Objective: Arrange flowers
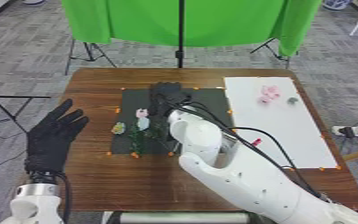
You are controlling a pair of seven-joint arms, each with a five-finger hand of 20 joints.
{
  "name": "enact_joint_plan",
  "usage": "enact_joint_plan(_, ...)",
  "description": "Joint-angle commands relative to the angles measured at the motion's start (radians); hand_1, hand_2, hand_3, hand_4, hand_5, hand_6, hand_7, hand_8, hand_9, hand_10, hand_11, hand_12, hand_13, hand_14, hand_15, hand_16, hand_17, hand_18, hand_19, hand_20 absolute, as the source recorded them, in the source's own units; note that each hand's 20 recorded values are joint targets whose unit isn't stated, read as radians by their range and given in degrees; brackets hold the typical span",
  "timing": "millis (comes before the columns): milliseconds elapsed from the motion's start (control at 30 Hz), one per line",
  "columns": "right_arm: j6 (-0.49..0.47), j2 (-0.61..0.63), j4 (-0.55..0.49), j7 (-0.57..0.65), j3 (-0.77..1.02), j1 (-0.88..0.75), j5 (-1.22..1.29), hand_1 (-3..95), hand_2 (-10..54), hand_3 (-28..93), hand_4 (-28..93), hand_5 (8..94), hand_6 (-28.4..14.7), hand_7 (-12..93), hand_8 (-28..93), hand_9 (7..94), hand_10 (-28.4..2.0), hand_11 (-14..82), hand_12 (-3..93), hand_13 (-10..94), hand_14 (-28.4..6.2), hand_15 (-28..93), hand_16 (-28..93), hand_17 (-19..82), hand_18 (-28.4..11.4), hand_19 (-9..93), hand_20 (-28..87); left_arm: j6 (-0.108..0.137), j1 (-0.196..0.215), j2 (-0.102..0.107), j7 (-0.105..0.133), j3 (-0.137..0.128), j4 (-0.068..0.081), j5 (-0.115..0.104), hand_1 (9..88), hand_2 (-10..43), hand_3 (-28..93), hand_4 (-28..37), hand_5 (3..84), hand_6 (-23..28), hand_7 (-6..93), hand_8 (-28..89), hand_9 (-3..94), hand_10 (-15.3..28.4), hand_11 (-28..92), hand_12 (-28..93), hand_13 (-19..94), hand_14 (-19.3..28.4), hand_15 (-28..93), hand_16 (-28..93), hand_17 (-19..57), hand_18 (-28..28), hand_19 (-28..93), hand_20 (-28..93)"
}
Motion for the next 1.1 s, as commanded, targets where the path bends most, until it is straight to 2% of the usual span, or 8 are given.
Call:
enact_joint_plan(33, 0.096, 0.313, -0.019, 0.156, 0.171, 0.032, 0.113, 39.6, -9.5, 81, -28, 62.8, -1.9, 12, -12, 67.8, -15.6, 30.8, 14.9, 57, -14.0, 79, 12, 24, -22.5, 93, 62, 0.011, 0.035, -0.007, 0.018, 0.003, -0.009, -0.009, 25.3, 9.2, 76, -20.4, 40.7, 10.8, 12.7, -8, 38.4, 20.8, 29, 13, 27, 26.1, 56, -8, -7.8, 23.3, 50, 25)
enact_joint_plan(167, 0.107, 0.413, 0.044, 0.214, 0.202, 0.018, 0.152, 38.8, -9.5, 81, -28, 59.8, -1.4, 13, -12, 62.7, -17.6, 23.5, 13.5, 54, -15.1, 76, 10, 22, -22.9, 93, 59, 0.014, 0.04, -0.006, 0.028, 0.01, -0.009, -0.015, 25.4, 9.2, 76, -20.4, 40.7, 10.8, 12.8, -8, 38.5, 20.9, 29, 13, 27, 26.1, 56, -8, -7.8, 23.3, 50, 25)
enact_joint_plan(300, 0.069, 0.468, 0.125, 0.262, 0.19, 0.025, 0.191, 38.4, -9.5, 81, -28, 57.6, -0.9, 13, -12, 59.3, -18.2, 20.9, 13.3, 51, -15.6, 75, 8, 21, -23.0, 93, 58, 0.013, 0.036, -0.008, 0.03, 0.02, -0.007, -0.016, 25.3, 9.1, 76, -20.4, 40.7, 10.8, 12.8, -8, 38.4, 20.9, 29, 13, 27, 26.1, 56, -8, -7.9, 23.3, 50, 25)
enact_joint_plan(467, 0.045, 0.452, 0.201, 0.286, 0.192, 0.028, 0.217, 37.9, -9.5, 82, -28, 55.3, -0.2, 14, -12, 56.2, -18.7, 18.9, 13.1, 49, -15.7, 74, 8, 20, -23.0, 93, 57, 0.012, 0.031, -0.01, 0.03, 0.023, -0.005, -0.015, 25.3, 9.1, 76, -20.4, 40.7, 10.8, 12.9, -8, 38.4, 20.8, 29, 13, 27, 26.1, 56, -8, -7.9, 23.3, 50, 25)
enact_joint_plan(800, 0.068, 0.422, 0.236, 0.263, 0.146, 0.04, 0.185, 36.8, -9.5, 81, -28, 54.9, 0.9, 15, -13, 56.2, -18.2, 18.8, 13.5, 49, -15.4, 74, 7, 20, -23.0, 93, 57, 0.001, 0.012, -0.023, 0.01, 0.026, 0.004, -0.007, 25.3, 9.1, 76, -20.4, 40.7, 10.8, 12.8, -8, 38.4, 20.8, 29, 13, 27, 26.1, 56, -8, -7.9, 23.3, 50, 25)
enact_joint_plan(867, 0.074, 0.426, 0.233, 0.258, 0.134, 0.04, 0.188, 36.4, -9.5, 81, -28, 52.7, 0.9, 15, -13, 55.6, -18.0, 18.9, 13.6, 49, -15.3, 75, 7, 20, -23.1, 93, 57, 0.003, 0.016, -0.018, 0.021, 0.032, 0.004, -0.012, 25.3, 9.1, 76, -20.3, 40.7, 10.8, 12.8, -8, 38.4, 20.9, 29, 13, 27, 26.1, 56, -8, -7.9, 23.3, 50, 25)
enact_joint_plan(967, 0.074, 0.426, 0.237, 0.26, 0.119, 0.038, 0.183, 36.2, -9.5, 81, -28, 51.9, 1.0, 15, -13, 55.2, -17.7, 19.3, 13.7, 49, -15.2, 75, 7, 20, -23.2, 93, 57, 0.005, 0.014, -0.017, 0.018, 0.032, 0.004, -0.012, 25.3, 9.0, 76, -20.3, 40.7, 10.8, 12.8, -8, 38.4, 20.8, 29, 13, 27, 26.1, 56, -8, -7.8, 23.3, 50, 25)
enact_joint_plan(1100, 0.05, 0.418, 0.243, 0.252, 0.117, 0.023, 0.169, 37.1, -9.5, 81, -28, 55.7, 2.4, 16, -13, 58.7, -16.9, 21.2, 14.2, 51, -14.8, 75, 7, 20, -23.1, 93, 57, 0.0, 0.01, -0.019, 0.015, 0.032, 0.006, -0.009, 25.3, 9.1, 76, -20.3, 40.6, 10.8, 12.8, -8, 38.4, 20.9, 29, 13, 27, 26.0, 56, -8, -7.9, 23.3, 50, 25)
